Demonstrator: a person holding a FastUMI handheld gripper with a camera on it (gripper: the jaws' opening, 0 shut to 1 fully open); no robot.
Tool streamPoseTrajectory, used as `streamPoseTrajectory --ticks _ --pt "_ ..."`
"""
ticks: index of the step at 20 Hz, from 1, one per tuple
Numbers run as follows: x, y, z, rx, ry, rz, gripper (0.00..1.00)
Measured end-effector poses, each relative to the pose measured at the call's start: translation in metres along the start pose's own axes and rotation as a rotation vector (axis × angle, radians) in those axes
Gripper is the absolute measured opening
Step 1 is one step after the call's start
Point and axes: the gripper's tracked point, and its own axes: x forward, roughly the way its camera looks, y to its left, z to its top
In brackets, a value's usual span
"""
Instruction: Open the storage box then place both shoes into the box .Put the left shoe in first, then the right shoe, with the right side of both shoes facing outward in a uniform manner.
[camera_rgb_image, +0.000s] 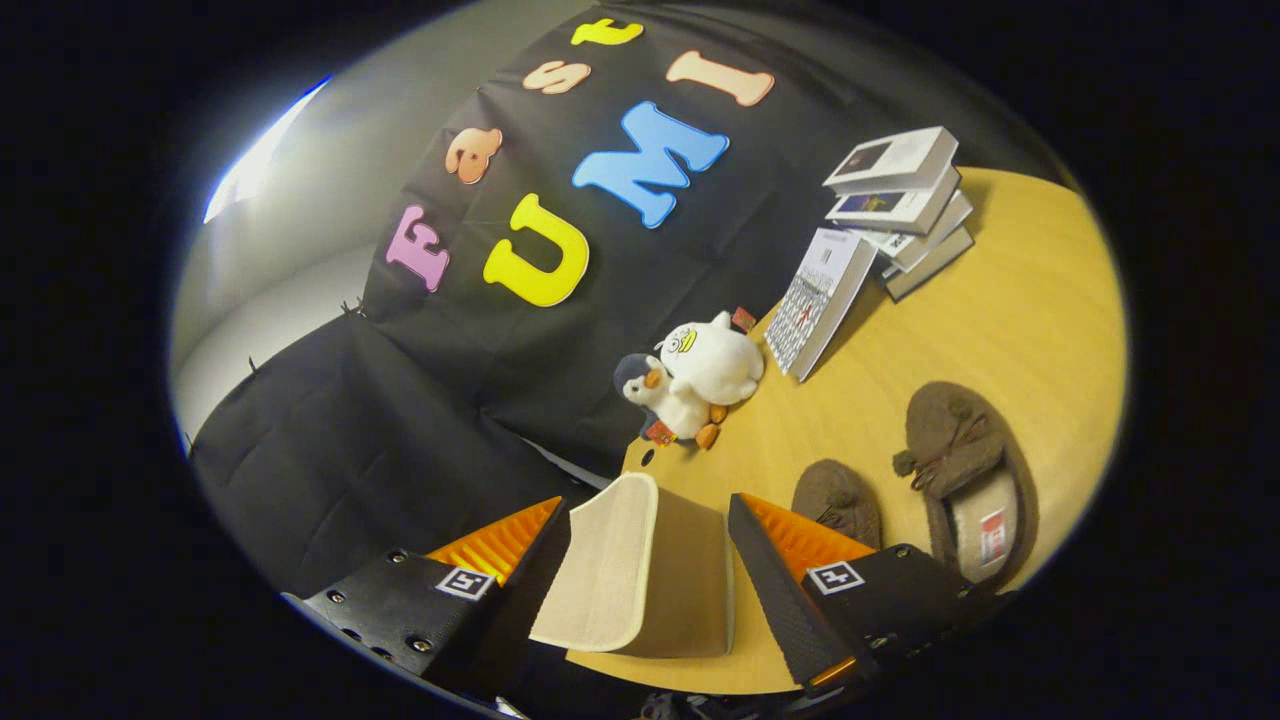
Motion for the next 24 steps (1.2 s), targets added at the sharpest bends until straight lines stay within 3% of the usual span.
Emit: streamPoseTrajectory --ticks 6,16,18,20,21,23,24 --pt "0.026 0.006 -0.056 0.175 0.169 0.069 0.97" --pt "0.043 0.016 -0.112 0.323 0.337 0.129 0.95" --pt "0.048 0.020 -0.121 0.340 0.360 0.127 0.86" --pt "0.049 0.020 -0.128 0.338 0.384 0.126 0.86" --pt "0.049 0.010 -0.124 0.333 0.384 0.090 0.76" --pt "0.051 0.012 -0.129 0.364 0.395 0.090 0.45" --pt "0.052 0.014 -0.131 0.370 0.402 0.087 0.46"
